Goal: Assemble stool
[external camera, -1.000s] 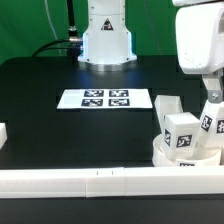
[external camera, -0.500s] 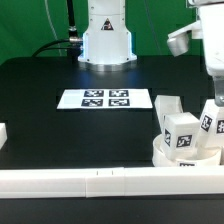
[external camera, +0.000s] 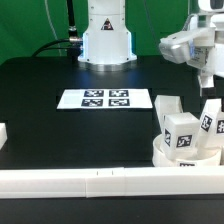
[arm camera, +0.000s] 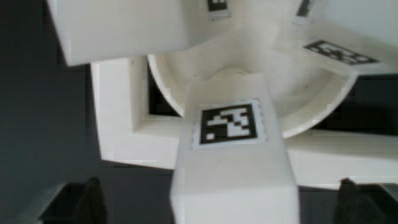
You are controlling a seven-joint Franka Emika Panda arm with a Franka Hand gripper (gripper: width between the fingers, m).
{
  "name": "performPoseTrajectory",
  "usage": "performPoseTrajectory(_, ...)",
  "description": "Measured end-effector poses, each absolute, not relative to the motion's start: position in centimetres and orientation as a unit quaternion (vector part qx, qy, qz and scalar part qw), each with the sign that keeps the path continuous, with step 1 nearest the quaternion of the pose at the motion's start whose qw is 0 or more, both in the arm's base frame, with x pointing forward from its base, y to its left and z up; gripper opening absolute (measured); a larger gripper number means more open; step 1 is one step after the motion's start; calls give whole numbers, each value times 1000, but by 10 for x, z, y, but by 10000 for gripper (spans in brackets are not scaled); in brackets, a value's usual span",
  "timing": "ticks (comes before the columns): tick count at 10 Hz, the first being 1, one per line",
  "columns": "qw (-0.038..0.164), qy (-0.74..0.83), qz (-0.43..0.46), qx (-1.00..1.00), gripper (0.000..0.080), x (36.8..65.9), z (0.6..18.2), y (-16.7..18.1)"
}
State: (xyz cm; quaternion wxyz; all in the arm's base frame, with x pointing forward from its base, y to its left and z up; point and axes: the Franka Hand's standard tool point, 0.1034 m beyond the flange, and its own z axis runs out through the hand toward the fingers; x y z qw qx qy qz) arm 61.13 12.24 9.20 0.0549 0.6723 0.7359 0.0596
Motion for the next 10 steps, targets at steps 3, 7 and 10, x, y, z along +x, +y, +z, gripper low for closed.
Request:
performPoseTrajectory(3,54,745,54,663,548,610,86,119)
performPoseTrajectory(7,53,734,54,674,335,609,86,118)
performPoseTrajectory(10,47,682,56,728,335,609,85,118)
